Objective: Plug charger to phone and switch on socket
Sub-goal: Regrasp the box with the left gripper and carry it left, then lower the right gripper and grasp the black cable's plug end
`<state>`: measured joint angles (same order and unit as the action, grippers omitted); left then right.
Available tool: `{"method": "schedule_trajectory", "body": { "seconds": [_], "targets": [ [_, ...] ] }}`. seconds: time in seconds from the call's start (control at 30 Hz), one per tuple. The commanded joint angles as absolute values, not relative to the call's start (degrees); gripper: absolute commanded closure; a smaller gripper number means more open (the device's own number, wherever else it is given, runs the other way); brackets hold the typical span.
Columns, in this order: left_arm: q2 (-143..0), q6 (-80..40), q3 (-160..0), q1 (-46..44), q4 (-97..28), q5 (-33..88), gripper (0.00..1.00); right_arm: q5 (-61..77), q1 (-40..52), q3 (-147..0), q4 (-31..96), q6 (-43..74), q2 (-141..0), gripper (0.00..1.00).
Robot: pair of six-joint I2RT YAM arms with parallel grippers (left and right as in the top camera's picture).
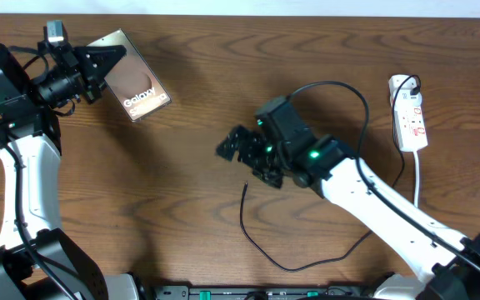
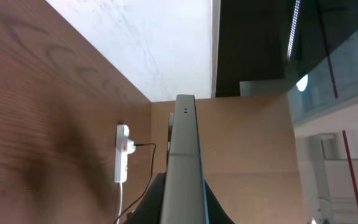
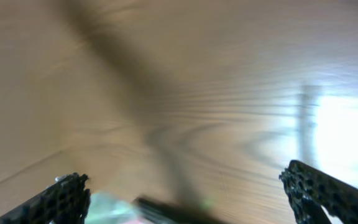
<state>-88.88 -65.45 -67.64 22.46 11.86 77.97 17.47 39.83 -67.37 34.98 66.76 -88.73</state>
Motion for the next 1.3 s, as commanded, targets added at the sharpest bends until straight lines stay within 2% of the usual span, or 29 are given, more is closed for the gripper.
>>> {"method": "schedule_trajectory", "body": {
  "seconds": [0.0,0.17,0.2,0.27,0.3,0.37,0.6,0.73,1.0,1.1,1.27],
  "targets": [
    [-88.8,-64.1,-68.2,22.8,12.6,80.6,0.93,5.5,41.5,-68.5,40.1,65.1,-90.0,0.01],
    [-88.8,-64.1,-68.2,22.9,12.6,80.6,0.93,6.1,42.1,-68.5,42.5,65.0,-90.0,0.01],
    [-88.8,-64.1,-68.2,22.9,12.6,80.6,0.93,6.4,42.1,-68.5,42.3,64.6,-90.0,0.06],
    [-88.8,-64.1,-68.2,22.9,12.6,80.6,0.93,6.9,42.1,-68.5,40.6,64.9,-90.0,0.30],
    [-88.8,-64.1,-68.2,22.9,12.6,80.6,0.93,7.5,42.1,-68.5,40.1,65.8,-90.1,0.32],
    [-88.8,-64.1,-68.2,22.9,12.6,80.6,0.92,9.3,42.1,-68.6,40.0,68.3,-90.2,0.28],
    [-88.8,-63.4,-68.2,22.9,12.6,80.5,0.93,13.8,42.2,-70.8,45.2,69.8,-94.0,0.25],
    [-88.8,-63.4,-68.2,22.9,12.6,80.5,0.93,13.9,43.2,-73.4,50.7,69.1,-98.9,0.23],
    [-88.8,-62.9,-68.2,22.9,12.6,80.4,0.93,13.8,47.2,-74.0,51.7,65.5,-105.0,0.16],
    [-88.8,-62.7,-68.2,22.9,12.6,80.4,0.93,10.4,48.3,-74.0,51.8,65.5,-105.8,0.18],
    [-88.8,-62.7,-68.2,22.9,12.6,80.5,0.93,2.2,49.2,-74.0,51.2,68.2,-106.5,0.28]
  ]
}}
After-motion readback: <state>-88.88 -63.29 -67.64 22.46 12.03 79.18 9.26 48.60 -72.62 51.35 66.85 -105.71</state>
